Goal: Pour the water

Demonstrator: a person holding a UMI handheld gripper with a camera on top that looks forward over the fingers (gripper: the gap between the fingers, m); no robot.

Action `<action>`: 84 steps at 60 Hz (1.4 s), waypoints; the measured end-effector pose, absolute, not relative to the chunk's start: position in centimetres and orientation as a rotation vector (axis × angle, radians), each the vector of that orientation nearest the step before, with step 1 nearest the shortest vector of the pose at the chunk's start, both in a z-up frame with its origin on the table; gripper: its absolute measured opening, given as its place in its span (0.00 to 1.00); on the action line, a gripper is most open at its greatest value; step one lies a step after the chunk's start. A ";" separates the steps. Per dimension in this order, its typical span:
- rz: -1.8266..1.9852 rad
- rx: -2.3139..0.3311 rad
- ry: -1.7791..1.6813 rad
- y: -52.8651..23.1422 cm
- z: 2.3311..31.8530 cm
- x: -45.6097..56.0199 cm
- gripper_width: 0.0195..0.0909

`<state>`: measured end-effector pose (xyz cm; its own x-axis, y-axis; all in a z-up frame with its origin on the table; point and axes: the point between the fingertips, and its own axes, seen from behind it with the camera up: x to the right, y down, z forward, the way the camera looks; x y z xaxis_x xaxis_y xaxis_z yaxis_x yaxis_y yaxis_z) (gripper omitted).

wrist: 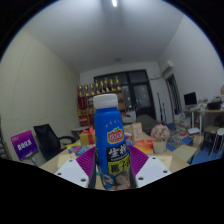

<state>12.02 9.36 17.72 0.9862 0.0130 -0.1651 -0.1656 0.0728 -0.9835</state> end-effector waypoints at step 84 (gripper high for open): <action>0.064 -1.699 0.089 -8.5 10.3 13.5 0.89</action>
<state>13.47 -8.52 10.27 0.9953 -0.0217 -0.0943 -0.0963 -0.1285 -0.9870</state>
